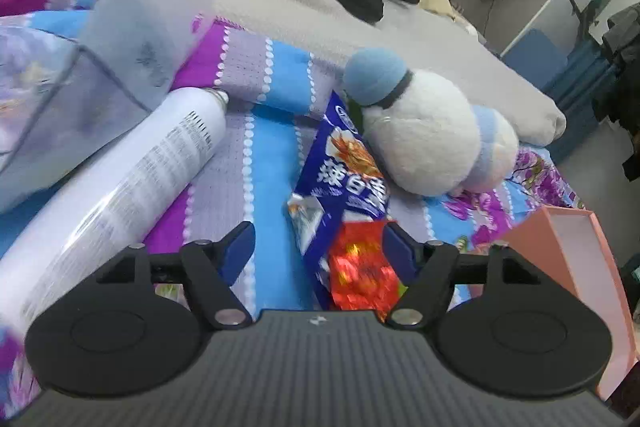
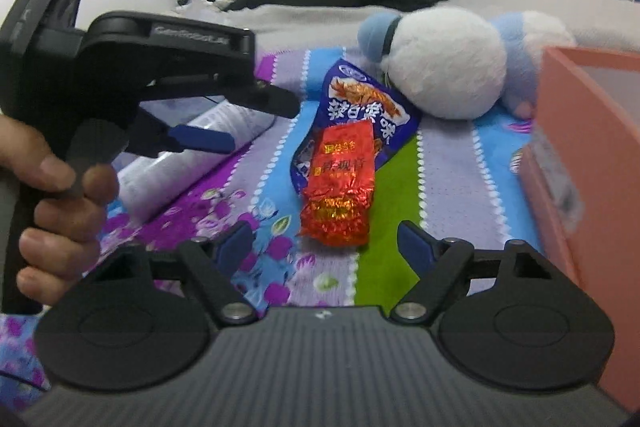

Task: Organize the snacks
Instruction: 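Grasp the red tea packet with the right gripper while the left grasps the blue spicy-cabbage bag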

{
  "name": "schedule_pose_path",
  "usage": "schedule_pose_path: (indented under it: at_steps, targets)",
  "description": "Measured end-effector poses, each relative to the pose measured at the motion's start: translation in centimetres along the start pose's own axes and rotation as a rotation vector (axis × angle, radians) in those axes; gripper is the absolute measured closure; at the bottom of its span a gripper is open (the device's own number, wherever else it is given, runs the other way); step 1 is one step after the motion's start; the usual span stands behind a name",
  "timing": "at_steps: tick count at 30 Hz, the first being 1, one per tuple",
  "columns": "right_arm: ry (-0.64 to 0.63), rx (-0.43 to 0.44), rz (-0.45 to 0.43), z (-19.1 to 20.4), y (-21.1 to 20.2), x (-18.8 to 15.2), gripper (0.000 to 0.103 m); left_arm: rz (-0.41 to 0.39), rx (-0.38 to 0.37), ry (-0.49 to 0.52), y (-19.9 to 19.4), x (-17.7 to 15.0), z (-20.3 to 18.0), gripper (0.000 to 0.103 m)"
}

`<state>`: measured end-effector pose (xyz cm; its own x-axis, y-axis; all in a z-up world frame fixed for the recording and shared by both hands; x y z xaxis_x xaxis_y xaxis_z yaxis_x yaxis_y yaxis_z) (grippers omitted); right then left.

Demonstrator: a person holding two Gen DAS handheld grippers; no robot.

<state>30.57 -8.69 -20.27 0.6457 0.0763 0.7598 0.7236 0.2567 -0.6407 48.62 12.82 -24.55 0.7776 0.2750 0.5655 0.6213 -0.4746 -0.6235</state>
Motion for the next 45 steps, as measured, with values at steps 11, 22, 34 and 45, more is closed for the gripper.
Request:
schedule_pose_path:
  at_steps: [11, 22, 34, 45]
  targets:
    - [-0.057, -0.081, 0.023, 0.8, 5.4, 0.5, 0.041, 0.061, -0.069, 0.029, 6.2, 2.0, 2.4, 0.041]
    - [-0.045, -0.16, 0.021, 0.1, 2.8, 0.4, 0.048, 0.081, -0.056, 0.082, 7.9, 2.0, 0.8, 0.04]
    - [-0.077, -0.191, 0.039, -1.4, -0.1, -0.6, 0.048, 0.15, -0.048, 0.136, 7.7, 0.2, -2.1, 0.062]
    - [-0.116, -0.196, 0.064, -1.7, -4.3, -2.0, 0.048, 0.19, -0.014, 0.08, 3.5, -4.8, -4.1, 0.086]
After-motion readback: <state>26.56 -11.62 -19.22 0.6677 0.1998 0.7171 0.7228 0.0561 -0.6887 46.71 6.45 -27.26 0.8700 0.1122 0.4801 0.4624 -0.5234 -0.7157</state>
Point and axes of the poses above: each gripper's, at about its wrist camera, not at the fingertips, and y roughly the way its jaws point, z to its left, x to its top, the point moved 2 cm from there along y, roughly the way its jaws point, and after that the axes turned 7 degrees about -x, right-handed, at the moved point
